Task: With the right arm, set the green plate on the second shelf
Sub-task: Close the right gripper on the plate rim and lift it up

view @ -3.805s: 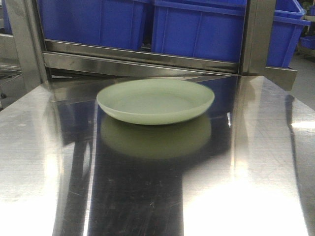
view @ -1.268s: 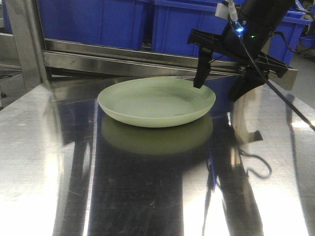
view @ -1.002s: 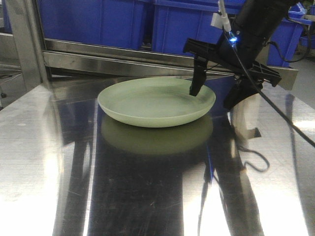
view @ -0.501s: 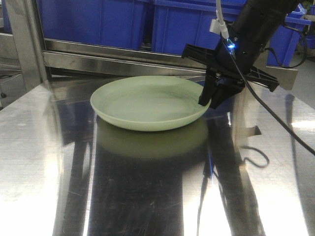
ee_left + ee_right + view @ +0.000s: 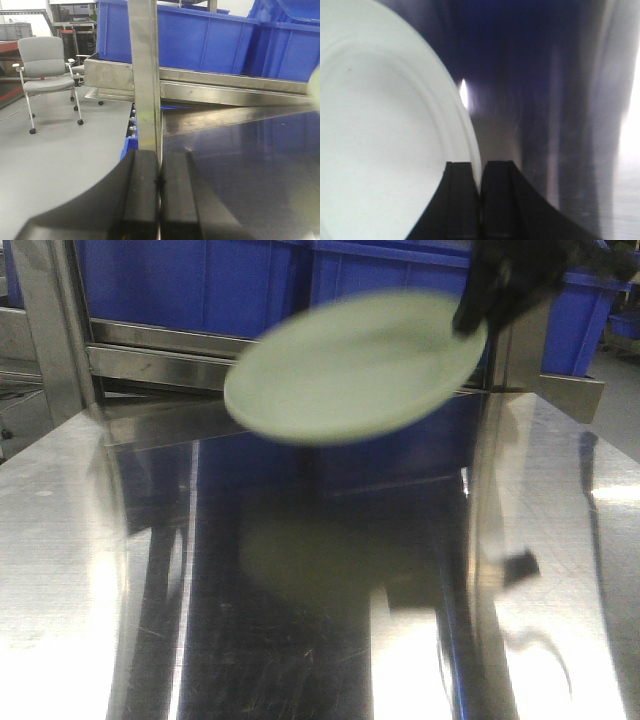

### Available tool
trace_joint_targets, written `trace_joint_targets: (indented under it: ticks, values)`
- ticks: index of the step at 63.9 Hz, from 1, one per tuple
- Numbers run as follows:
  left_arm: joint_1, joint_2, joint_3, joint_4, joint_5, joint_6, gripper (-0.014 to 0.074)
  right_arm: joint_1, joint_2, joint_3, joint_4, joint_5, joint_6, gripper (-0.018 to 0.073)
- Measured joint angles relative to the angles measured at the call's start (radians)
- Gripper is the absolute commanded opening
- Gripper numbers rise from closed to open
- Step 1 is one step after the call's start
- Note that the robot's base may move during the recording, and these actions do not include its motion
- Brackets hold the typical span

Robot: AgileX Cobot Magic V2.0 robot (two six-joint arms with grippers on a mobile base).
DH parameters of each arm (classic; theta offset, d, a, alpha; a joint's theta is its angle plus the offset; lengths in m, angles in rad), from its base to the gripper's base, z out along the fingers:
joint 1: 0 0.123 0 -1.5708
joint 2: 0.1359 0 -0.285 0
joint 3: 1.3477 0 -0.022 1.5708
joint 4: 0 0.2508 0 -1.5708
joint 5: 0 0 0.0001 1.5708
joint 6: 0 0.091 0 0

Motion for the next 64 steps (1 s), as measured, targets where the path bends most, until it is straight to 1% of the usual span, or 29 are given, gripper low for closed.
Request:
trace_joint_targets:
  ticks: [10, 18, 33, 42, 54, 64]
  values:
    - [0.000, 0.000, 0.000, 0.000, 0.000, 0.000, 0.0130, 0.000, -0.190, 0.067, -0.049, 0.000, 0.000, 0.0055]
    - [0.000, 0.000, 0.000, 0.000, 0.000, 0.000, 0.0130, 0.000, -0.333, 0.165, -0.074, -0.004, 0.000, 0.0055]
    - [0.000, 0.000, 0.000, 0.000, 0.000, 0.000, 0.0130, 0.000, -0.677, 0.405, -0.081, -0.023, 0.000, 0.0055]
    - [0.000, 0.000, 0.000, 0.000, 0.000, 0.000, 0.0130, 0.000, -0.855, 0.512, -0.087, -0.015, 0.000, 0.0055]
    - [0.000, 0.000, 0.000, 0.000, 0.000, 0.000, 0.0130, 0.000, -1.013, 0.576, -0.199, 0.006, -0.010, 0.0055]
    - [0.000, 0.000, 0.000, 0.000, 0.000, 0.000, 0.0130, -0.004, -1.058, 0.580, -0.229, 0.024, -0.011, 0.0055]
